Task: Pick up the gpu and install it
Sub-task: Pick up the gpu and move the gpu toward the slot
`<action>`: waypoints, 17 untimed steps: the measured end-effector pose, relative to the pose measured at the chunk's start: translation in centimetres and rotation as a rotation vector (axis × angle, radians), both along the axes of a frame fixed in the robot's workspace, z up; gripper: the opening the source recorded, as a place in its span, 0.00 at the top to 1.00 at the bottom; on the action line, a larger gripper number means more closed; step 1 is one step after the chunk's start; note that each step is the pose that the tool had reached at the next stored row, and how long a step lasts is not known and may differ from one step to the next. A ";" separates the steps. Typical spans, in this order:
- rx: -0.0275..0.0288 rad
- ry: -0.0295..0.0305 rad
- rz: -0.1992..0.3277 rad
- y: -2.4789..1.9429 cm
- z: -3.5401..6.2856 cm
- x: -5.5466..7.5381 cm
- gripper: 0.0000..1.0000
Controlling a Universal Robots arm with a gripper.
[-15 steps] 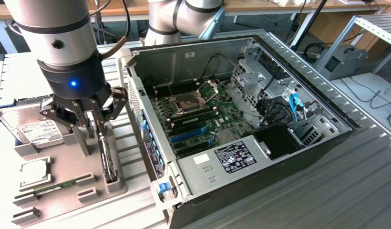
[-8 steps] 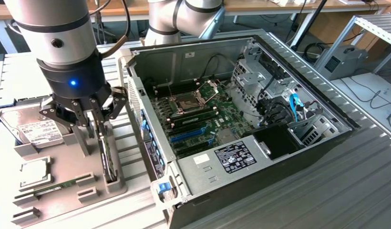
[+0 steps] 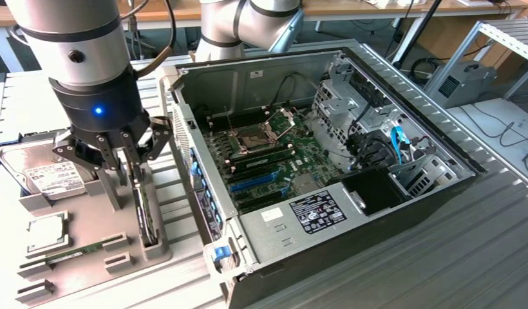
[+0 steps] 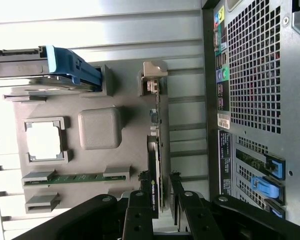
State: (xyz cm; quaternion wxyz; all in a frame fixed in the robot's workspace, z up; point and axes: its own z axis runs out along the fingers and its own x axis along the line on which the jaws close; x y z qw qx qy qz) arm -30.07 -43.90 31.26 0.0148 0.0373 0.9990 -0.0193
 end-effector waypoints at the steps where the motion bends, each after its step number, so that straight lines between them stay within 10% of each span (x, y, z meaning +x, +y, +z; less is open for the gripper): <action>1: 0.0001 0.0000 0.000 0.00 0.02 0.0 0.72; 17: 0.0000 -0.0001 0.000 0.00 0.43 0.0 0.72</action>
